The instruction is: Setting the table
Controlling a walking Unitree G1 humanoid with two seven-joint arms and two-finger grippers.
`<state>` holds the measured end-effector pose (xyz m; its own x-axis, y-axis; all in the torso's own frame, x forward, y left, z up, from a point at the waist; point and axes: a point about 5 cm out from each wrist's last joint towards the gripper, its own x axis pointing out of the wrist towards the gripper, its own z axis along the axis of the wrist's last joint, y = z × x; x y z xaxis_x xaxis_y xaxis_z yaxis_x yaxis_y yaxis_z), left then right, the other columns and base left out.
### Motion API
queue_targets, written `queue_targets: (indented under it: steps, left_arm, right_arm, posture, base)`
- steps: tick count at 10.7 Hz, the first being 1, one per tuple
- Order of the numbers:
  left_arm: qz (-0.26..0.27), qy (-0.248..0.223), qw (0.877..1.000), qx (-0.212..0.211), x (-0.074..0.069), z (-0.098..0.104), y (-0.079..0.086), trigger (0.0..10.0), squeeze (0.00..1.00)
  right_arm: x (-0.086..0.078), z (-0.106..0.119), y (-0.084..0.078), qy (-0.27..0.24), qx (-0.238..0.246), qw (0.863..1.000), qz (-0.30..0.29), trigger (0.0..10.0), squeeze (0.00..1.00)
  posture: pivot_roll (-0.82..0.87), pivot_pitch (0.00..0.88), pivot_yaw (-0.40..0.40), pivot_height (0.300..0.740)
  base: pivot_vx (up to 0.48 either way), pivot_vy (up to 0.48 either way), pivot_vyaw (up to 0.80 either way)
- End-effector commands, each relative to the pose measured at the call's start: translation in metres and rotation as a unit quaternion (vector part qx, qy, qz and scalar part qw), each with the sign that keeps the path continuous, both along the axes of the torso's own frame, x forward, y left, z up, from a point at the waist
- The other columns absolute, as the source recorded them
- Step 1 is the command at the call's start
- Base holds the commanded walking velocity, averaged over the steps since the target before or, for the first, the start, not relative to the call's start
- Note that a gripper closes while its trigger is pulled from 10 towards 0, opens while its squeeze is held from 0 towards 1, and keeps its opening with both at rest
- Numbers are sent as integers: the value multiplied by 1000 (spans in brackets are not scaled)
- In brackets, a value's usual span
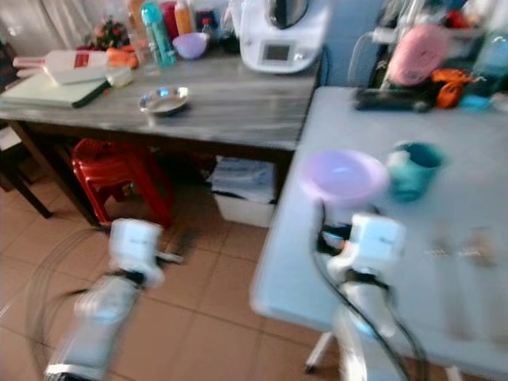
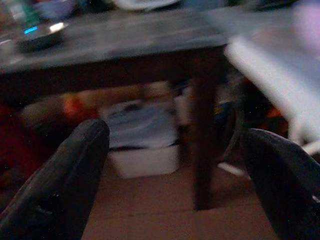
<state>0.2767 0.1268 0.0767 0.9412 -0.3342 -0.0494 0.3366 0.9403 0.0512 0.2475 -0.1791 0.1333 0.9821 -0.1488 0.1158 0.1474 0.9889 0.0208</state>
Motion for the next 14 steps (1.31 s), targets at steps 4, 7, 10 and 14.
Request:
queue_targets:
  steps: [4,7,10,14]
  left_arm:
    - [0,-23,1000,-12,2,9,13,10000,0]
    - [-31,-22,999,-34,0,10,7,10000,0]
    - [-101,-35,994,0,-3,15,0,10000,0]
    - [-178,-12,984,9,-8,12,-7,10000,0]
  right_arm:
    - [2,6,8,-19,-2,1000,15,10000,0]
    - [6,10,9,-25,-25,999,28,10000,0]
    - [20,12,-8,-8,-67,995,67,10000,0]
    - [49,2,-8,68,-197,953,220,10000,0]
  posture:
    - [46,37,86,740]
    - [47,37,84,740]
    - [55,46,83,740]
    - [64,85,86,740]
  base:
    - [0,0,0]
    - [0,0,0]
    - [0,0,0]
    - [0,0,0]
